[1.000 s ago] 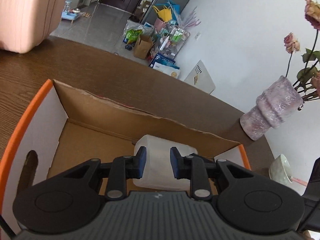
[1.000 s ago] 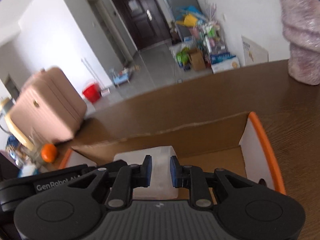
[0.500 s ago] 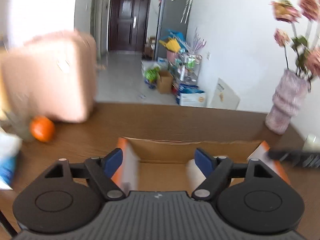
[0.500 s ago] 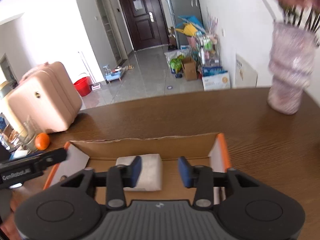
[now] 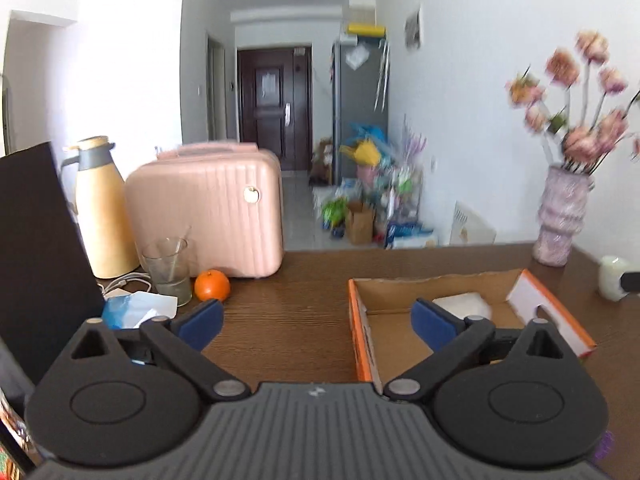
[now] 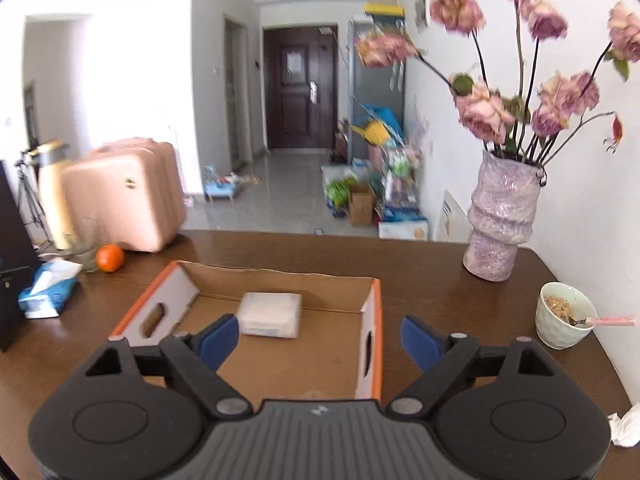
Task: Organize rigid objects
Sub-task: 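Carry the white container into the cardboard box and open the left gripper, then withdraw the left gripper from the box back over the table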
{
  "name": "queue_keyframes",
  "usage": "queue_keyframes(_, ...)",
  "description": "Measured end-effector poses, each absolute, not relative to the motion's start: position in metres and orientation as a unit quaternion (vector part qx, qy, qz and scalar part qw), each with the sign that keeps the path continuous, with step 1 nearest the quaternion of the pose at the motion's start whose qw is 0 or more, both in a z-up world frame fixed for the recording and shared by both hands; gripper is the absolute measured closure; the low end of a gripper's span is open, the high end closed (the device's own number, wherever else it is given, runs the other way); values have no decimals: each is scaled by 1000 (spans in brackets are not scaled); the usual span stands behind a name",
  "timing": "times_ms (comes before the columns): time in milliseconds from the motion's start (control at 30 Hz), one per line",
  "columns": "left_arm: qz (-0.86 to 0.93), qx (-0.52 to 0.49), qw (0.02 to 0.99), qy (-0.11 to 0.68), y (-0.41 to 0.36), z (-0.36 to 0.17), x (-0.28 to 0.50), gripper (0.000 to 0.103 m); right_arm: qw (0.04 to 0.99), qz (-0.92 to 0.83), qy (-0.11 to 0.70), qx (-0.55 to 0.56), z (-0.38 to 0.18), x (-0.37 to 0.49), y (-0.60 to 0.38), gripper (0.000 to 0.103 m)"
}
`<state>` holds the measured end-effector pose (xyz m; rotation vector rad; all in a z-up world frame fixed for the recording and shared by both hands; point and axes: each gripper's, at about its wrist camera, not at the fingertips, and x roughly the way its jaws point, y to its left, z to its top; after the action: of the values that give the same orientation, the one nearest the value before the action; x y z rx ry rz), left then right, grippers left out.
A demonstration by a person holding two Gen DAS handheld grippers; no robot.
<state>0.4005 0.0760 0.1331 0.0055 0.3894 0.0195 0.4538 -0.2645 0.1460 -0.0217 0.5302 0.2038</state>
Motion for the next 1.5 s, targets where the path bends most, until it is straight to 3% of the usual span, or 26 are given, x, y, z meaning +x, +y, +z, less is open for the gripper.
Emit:
queue_keyframes(367,29,-19,981,192,73,82,280,0,973,98,210,-16,97,332,-271,9)
queue_keyframes(633,45,-36,987,149,65,48,170,0,990,73,115,14,44,214,-298,8)
queue_keyframes(800,46,-33,985,162,63,28,120,0,994,78,77,25,15,145,-305,0)
queue_keyframes(1133,6,7,988,154,24,26,127,0,996,81,33,25,11,103,-308,0)
queue_keyframes(1500,-8,49,984,168,4,8,153,0,994,88,62,12,-6,126,-306,0)
